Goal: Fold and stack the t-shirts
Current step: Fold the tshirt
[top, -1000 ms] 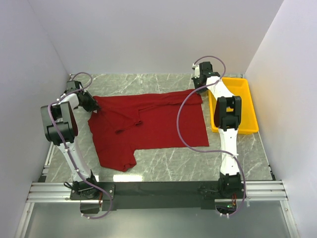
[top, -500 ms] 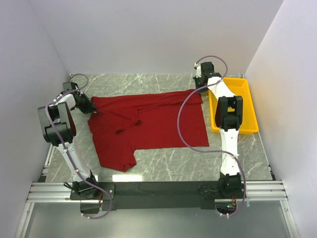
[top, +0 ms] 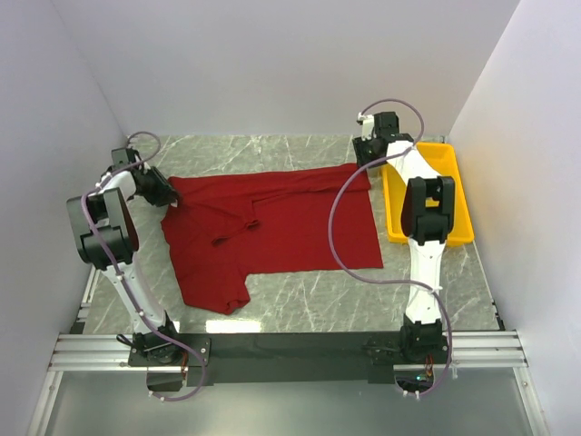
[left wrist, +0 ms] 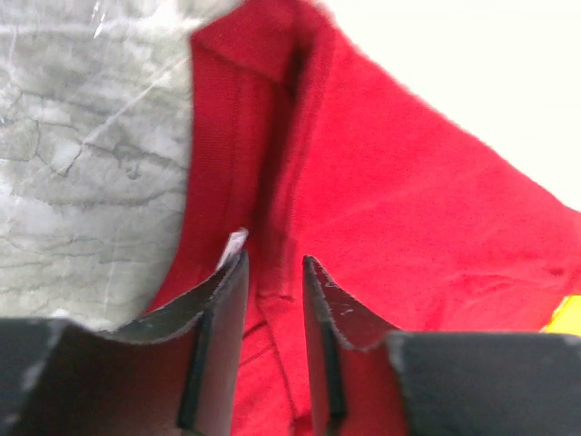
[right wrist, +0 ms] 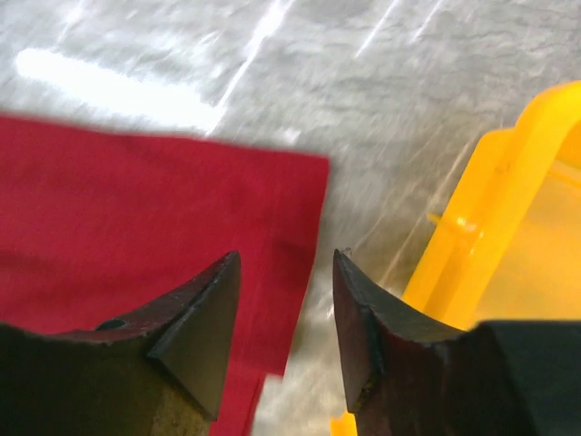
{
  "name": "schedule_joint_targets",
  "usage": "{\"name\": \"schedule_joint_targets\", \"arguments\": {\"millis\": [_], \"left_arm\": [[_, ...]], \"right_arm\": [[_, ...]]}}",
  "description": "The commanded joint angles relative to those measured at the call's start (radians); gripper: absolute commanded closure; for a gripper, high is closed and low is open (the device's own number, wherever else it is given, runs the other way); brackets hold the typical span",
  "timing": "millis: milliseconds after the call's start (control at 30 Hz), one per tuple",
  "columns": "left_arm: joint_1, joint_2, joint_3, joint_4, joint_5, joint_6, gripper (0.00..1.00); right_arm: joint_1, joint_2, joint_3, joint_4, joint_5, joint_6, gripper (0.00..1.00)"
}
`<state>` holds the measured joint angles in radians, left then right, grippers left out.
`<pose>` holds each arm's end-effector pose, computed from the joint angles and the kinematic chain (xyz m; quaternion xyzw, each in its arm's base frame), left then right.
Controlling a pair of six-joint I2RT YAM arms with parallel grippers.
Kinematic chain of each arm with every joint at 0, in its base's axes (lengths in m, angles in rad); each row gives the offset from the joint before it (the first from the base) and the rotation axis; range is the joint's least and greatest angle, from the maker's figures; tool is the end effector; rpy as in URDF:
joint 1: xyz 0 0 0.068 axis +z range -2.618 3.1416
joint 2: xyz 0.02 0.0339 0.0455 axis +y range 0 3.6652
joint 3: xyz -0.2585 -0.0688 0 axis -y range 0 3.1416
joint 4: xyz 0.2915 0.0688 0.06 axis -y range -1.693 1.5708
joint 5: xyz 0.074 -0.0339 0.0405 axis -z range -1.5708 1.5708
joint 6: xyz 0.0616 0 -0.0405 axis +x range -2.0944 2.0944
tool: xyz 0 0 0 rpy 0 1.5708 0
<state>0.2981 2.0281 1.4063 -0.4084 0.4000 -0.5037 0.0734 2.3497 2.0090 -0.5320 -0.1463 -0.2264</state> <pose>0.4595 0.1161 0.1123 -0.3197 0.8903 -0.2173 0.2407 0.5809 0.0517 0.1532 -0.1647 0.9229 0.0424 0.3453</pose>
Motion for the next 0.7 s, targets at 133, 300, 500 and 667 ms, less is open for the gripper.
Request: {"name": "schedule_joint_targets", "arguments": {"millis": [133,300,500,667], "left_arm": [[0.013,-0.154,0.071,0.011,0.043,0.024,0.59],[0.021,-0.222,-0.006,0.010,0.033,0.059,0.58],[0.033,-0.344,-0.157,0.057,0.026,0.059,0.57],[0.050,-0.411,-0.250,0.085,0.040,0.045,0.57]], "right_arm": [[-0.009,-0.173,-0.055,-0.045,-0.191,-0.221,0.46],[-0.007,-0.230,-0.172,-0.161,-0.366,-0.599,0.47],[0.002,-0.204,-0.167,-0.238,-0.302,-0.787,0.51],[0.016,-0.152,-0.131,-0.261,-0.225,-0.832,0.53]]}}
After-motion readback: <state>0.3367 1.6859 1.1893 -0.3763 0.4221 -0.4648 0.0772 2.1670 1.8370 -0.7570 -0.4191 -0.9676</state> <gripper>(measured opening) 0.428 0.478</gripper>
